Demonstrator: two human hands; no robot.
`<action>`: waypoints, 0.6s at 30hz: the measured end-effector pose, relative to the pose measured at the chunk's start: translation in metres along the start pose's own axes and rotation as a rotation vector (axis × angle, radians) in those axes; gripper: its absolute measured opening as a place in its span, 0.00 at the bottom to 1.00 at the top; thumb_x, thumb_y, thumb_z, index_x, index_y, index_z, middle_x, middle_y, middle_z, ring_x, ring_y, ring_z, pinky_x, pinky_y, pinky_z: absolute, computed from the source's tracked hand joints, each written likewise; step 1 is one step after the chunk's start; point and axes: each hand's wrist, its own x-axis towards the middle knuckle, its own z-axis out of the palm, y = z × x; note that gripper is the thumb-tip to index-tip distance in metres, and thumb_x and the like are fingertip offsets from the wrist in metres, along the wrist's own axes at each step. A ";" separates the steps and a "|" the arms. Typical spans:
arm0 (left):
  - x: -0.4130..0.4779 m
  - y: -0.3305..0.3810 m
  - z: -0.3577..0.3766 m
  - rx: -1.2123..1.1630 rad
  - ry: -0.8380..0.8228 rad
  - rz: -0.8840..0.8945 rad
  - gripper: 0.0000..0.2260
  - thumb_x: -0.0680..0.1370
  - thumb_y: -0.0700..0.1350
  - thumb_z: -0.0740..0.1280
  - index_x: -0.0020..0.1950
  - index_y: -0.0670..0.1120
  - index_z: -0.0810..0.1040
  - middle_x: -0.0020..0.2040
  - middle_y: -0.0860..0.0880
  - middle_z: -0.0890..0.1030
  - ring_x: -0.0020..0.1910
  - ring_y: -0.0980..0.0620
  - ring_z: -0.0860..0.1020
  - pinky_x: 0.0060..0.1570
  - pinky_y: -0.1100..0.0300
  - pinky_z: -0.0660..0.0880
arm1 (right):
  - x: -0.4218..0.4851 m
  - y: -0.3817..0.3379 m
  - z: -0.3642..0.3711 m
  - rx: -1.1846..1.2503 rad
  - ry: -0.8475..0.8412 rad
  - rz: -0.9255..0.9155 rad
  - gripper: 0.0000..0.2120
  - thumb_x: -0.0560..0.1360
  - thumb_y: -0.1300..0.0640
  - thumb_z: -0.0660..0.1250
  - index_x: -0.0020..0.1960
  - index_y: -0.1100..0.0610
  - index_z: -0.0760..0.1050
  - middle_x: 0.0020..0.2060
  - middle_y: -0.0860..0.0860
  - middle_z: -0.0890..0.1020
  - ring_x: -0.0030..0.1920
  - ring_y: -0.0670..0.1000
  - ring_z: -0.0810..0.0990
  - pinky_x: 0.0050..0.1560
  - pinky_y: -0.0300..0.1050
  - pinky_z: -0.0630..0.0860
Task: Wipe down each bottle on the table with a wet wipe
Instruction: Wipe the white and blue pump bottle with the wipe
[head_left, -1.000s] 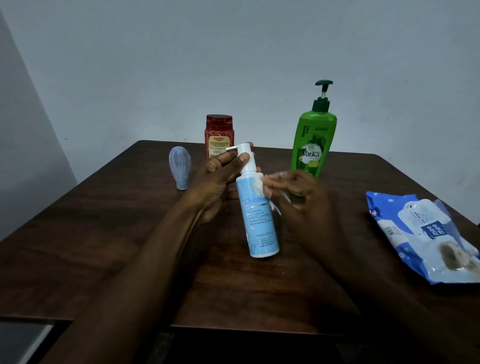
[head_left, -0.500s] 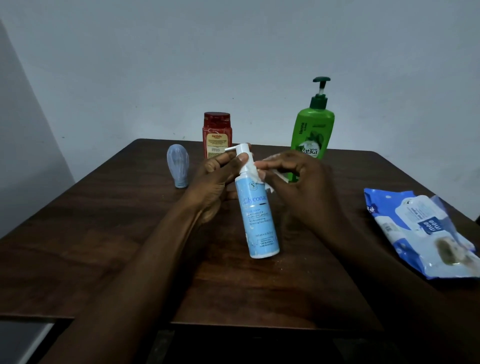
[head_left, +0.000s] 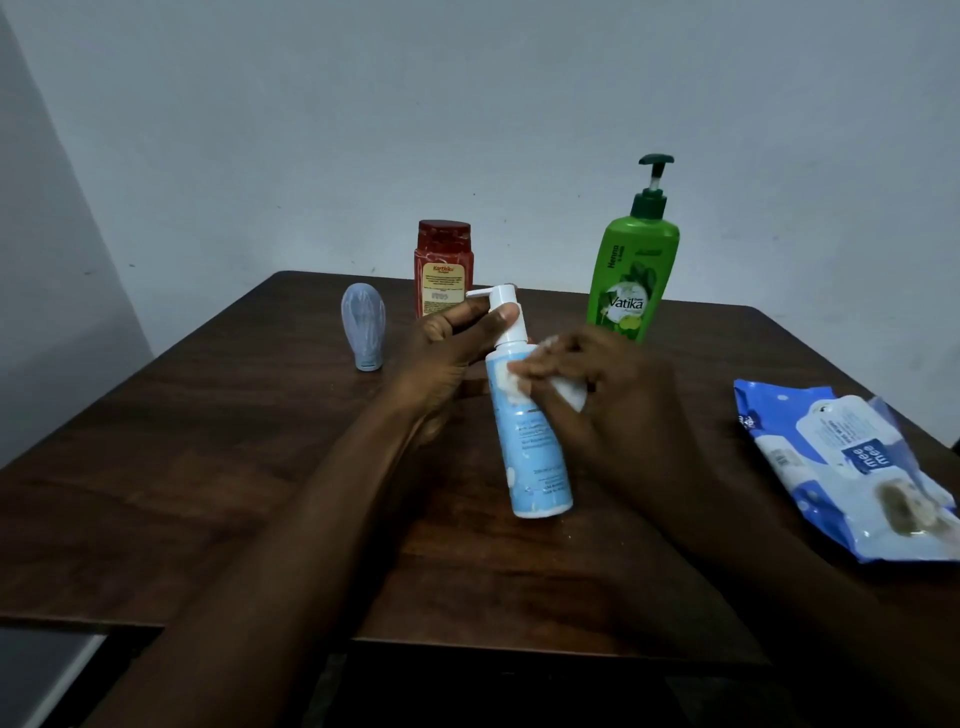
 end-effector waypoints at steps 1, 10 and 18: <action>-0.001 0.001 0.001 -0.014 -0.002 0.007 0.12 0.75 0.46 0.72 0.58 0.49 0.83 0.45 0.50 0.86 0.41 0.55 0.84 0.39 0.59 0.79 | 0.011 0.001 0.001 0.003 0.040 0.015 0.07 0.74 0.60 0.74 0.51 0.56 0.86 0.47 0.52 0.84 0.48 0.47 0.81 0.51 0.38 0.76; -0.002 0.000 0.007 -0.062 0.143 0.023 0.12 0.71 0.43 0.78 0.53 0.49 0.83 0.50 0.45 0.84 0.42 0.53 0.83 0.39 0.59 0.81 | -0.057 0.003 -0.003 -0.060 -0.036 -0.085 0.07 0.74 0.58 0.75 0.52 0.55 0.86 0.50 0.51 0.81 0.51 0.44 0.79 0.56 0.32 0.73; 0.003 -0.003 0.015 -0.071 0.144 0.069 0.11 0.70 0.42 0.79 0.50 0.50 0.82 0.43 0.53 0.84 0.42 0.54 0.83 0.41 0.56 0.81 | -0.009 0.005 -0.006 0.016 0.001 -0.028 0.08 0.74 0.54 0.73 0.51 0.54 0.86 0.46 0.50 0.83 0.47 0.44 0.80 0.50 0.37 0.75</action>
